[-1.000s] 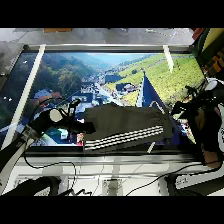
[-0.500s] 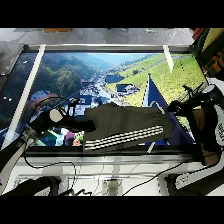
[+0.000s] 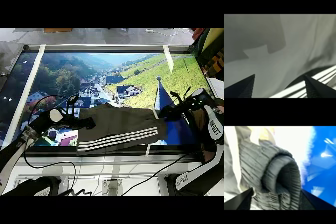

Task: Fold the clothes and pants, and hang the long-sleeved shirts on hangers.

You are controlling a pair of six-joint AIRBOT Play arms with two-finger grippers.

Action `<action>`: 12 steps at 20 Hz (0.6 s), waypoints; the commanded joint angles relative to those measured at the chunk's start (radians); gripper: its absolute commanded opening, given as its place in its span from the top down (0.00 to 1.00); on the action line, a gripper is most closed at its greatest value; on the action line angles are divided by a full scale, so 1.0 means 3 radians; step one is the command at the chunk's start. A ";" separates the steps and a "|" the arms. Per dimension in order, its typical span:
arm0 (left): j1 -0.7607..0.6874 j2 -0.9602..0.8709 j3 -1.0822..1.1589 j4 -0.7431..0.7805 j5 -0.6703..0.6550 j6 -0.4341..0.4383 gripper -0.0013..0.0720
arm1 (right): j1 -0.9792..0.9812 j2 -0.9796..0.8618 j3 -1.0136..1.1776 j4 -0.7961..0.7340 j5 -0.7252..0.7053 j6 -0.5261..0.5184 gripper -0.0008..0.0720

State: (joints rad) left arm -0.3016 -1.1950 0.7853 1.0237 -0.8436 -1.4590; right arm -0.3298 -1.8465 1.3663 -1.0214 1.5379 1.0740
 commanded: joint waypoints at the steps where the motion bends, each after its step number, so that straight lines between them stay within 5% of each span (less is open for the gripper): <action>1: 0.0000 0.0001 -0.0001 0.0018 0.0189 0.0001 0.03 | 0.0253 -0.0025 -0.0131 0.0306 0.0011 -0.0387 0.15; 4: 0.0000 0.0001 -0.0001 0.0183 0.0234 0.0000 0.03 | 0.0619 -0.0025 -0.0174 0.0492 0.0010 -0.0521 0.24; 12: 0.0000 -0.0019 -0.0003 0.0429 0.0234 -0.0001 0.03 | 0.1729 -0.0025 -0.0174 0.1094 -0.0473 -0.0590 0.23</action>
State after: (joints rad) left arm -0.3016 -1.1965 0.7853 1.1172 -0.7769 -1.4590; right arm 0.0799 -1.8549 1.3148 -0.7990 1.4681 0.9051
